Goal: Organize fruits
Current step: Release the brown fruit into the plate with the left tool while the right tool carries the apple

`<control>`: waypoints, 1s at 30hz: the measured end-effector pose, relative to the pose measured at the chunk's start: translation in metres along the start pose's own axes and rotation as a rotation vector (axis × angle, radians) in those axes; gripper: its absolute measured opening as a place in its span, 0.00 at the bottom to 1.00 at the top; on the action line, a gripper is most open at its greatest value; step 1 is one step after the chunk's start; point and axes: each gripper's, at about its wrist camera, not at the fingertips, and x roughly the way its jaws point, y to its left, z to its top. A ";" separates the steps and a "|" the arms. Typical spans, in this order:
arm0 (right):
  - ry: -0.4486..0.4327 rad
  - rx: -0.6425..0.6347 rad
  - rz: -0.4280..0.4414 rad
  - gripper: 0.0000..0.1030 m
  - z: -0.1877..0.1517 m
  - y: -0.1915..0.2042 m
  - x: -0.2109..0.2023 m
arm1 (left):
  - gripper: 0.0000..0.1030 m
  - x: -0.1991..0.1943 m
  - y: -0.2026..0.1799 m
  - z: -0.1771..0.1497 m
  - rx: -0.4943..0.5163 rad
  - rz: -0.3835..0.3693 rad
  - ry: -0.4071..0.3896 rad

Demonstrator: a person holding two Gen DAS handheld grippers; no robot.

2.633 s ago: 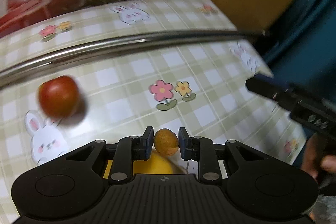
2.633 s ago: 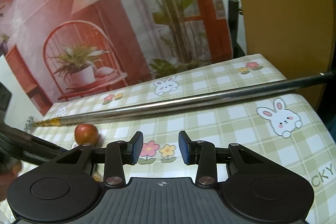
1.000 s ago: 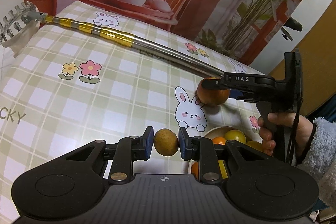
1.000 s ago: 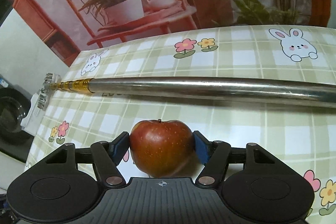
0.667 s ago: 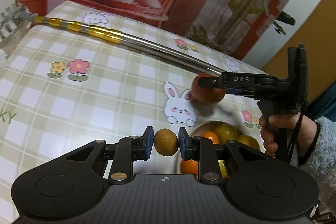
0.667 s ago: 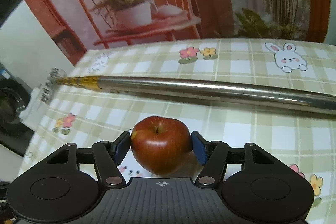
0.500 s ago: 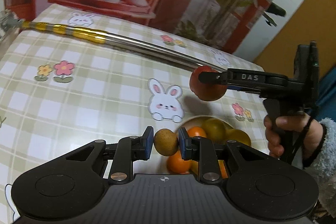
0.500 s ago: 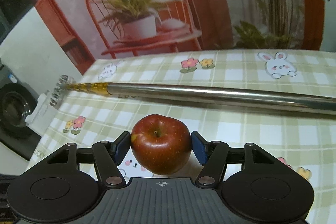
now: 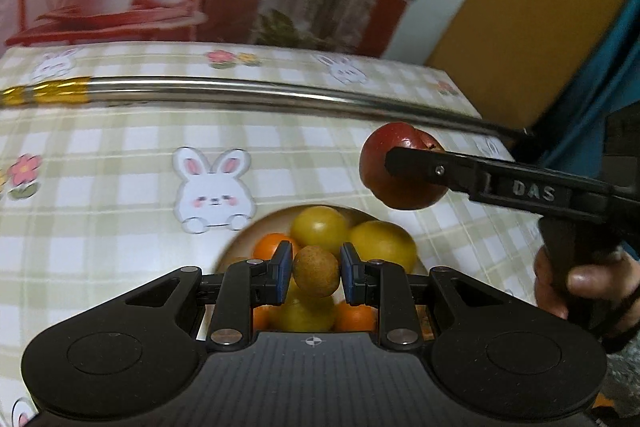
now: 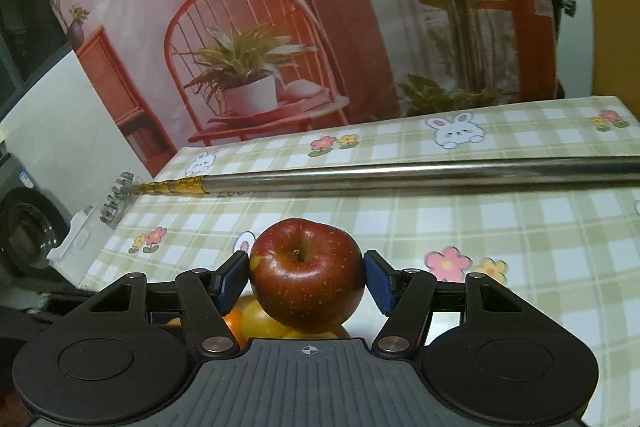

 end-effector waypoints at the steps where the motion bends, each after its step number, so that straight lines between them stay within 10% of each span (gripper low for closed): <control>1: -0.005 0.004 -0.003 0.57 -0.003 0.000 -0.002 | 0.26 0.006 -0.004 0.002 0.019 -0.003 0.014; 30: -0.020 0.036 -0.008 0.57 -0.018 -0.014 -0.031 | 0.27 0.044 -0.021 0.006 0.083 0.016 0.126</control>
